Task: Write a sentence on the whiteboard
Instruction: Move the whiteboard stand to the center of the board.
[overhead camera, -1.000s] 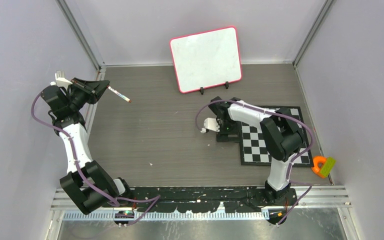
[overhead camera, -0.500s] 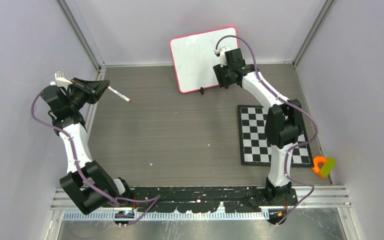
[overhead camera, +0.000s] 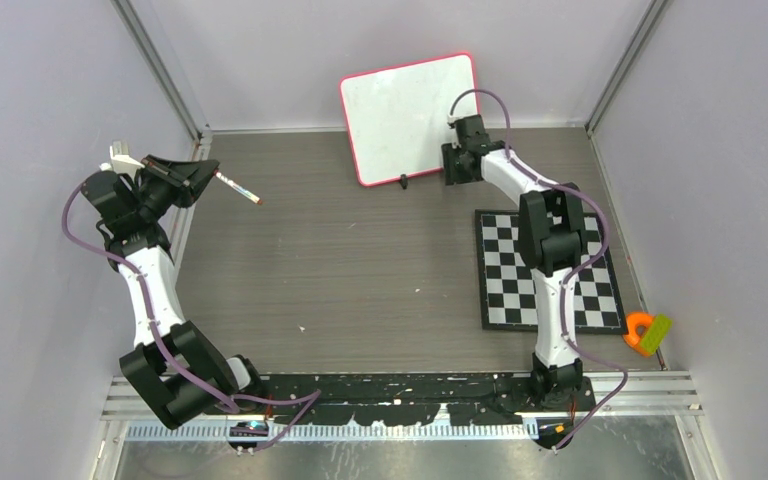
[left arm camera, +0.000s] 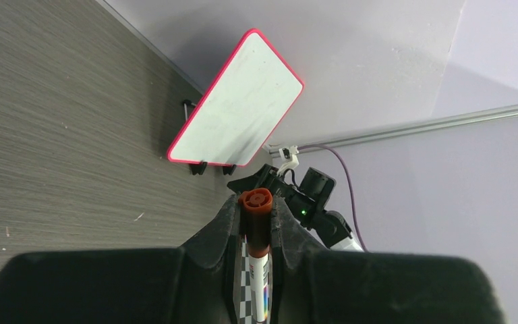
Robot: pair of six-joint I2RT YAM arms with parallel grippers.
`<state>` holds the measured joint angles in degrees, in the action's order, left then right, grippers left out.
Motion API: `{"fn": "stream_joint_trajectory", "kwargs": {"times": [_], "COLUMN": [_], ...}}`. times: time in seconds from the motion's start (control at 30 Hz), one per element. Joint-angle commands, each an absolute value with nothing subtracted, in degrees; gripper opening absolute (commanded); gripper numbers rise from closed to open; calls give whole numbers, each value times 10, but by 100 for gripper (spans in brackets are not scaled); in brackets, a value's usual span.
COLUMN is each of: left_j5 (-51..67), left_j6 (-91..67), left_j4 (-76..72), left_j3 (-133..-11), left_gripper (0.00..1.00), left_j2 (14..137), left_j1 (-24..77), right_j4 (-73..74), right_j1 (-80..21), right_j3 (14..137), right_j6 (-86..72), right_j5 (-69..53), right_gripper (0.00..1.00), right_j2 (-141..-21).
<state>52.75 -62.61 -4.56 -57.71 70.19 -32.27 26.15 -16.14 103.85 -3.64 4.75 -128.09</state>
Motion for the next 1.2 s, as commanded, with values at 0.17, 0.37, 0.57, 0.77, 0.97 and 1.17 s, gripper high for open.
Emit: {"fn": "stream_joint_trajectory", "kwargs": {"times": [0.17,0.37,0.57,0.77,0.97,1.17], "left_j5": [534,534,534,533,535,538], "left_j6": [-625,-626,-623,-621,-614,-614], "left_j4": [-80,-79,-77,-76,-71,-69], "left_j3": [-579,-581,-580,-582,-579,-580], "left_gripper": [0,0,0,0,0,0], "left_j2": [694,695,697,700,699,699], "left_j1": [-321,-321,-322,-322,-321,-321], "right_j4": [193,202,206,208,226,222], "right_j1": [-148,-149,-148,-148,-149,-150], "right_j3": [1055,1101,1137,1145,1114,1010], "right_j6": [-25,-23,-21,-20,-8,-13], "right_j5": [41,38,30,32,14,-31], "right_gripper": [53,52,48,29,0,0], "right_j2": [-1308,-1339,-1365,-1372,-1342,-1263]}}
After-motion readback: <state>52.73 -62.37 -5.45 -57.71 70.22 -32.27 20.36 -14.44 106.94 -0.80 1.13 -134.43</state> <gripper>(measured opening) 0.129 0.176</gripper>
